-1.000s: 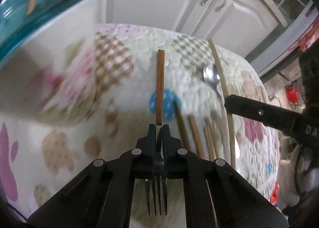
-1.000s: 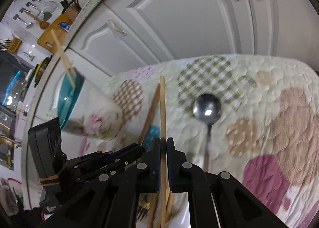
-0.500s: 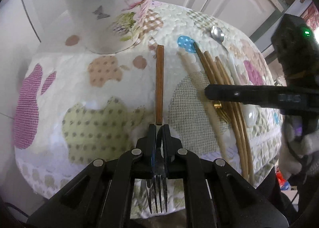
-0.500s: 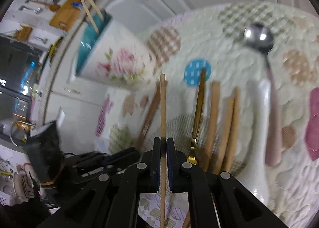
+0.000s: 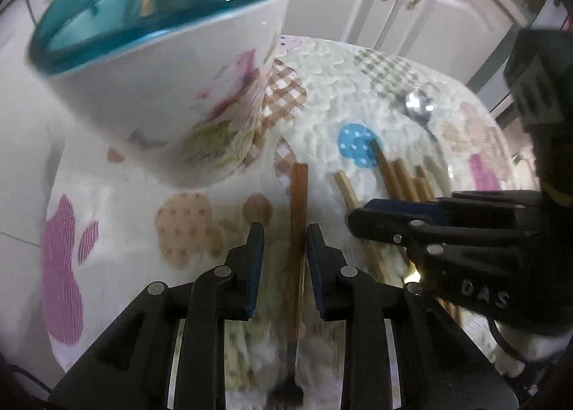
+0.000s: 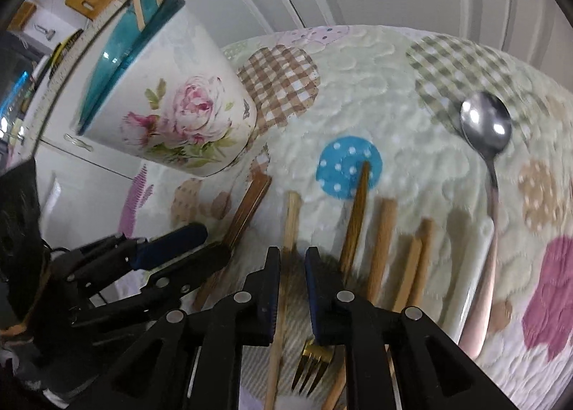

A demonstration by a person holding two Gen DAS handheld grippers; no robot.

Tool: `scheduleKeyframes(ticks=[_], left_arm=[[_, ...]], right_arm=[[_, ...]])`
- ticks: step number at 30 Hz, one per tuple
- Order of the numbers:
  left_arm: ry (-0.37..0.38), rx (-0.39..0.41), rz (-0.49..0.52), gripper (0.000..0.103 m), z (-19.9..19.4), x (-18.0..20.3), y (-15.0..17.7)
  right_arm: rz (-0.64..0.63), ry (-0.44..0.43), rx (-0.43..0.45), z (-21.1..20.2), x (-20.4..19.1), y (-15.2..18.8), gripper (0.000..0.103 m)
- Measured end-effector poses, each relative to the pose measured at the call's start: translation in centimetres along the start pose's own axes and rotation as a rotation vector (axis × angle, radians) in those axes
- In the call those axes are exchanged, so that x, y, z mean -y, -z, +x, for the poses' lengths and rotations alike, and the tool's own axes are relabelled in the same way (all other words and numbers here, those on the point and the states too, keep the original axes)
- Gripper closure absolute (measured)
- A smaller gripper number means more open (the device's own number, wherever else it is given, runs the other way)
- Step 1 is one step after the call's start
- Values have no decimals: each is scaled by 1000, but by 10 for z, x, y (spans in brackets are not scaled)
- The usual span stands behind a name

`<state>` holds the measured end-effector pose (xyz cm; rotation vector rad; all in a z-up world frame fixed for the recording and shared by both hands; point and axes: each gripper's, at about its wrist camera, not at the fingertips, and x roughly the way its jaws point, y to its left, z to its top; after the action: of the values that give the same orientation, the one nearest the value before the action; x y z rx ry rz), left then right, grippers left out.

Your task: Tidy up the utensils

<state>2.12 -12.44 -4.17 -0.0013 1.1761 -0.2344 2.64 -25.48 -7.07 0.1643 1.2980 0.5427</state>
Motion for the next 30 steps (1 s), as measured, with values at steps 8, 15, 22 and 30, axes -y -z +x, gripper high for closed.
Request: scheduleKeyframes(ticks=[8,15,22,30], left_arm=[[25,6,13,95,4,-9,-4],[120,77,-43,95,-45,-29,9],[159,196,-36,95,-113,-46,17],[172,232,-48,95,-137,-53,29]], right_arm=[[-35,10,19,-2,3,-4,96],[-6,-62,114,-55,17,8,98],[-72,-100,241,-116,-11,16,99],[-70,22,136,-74,-14,7,95]])
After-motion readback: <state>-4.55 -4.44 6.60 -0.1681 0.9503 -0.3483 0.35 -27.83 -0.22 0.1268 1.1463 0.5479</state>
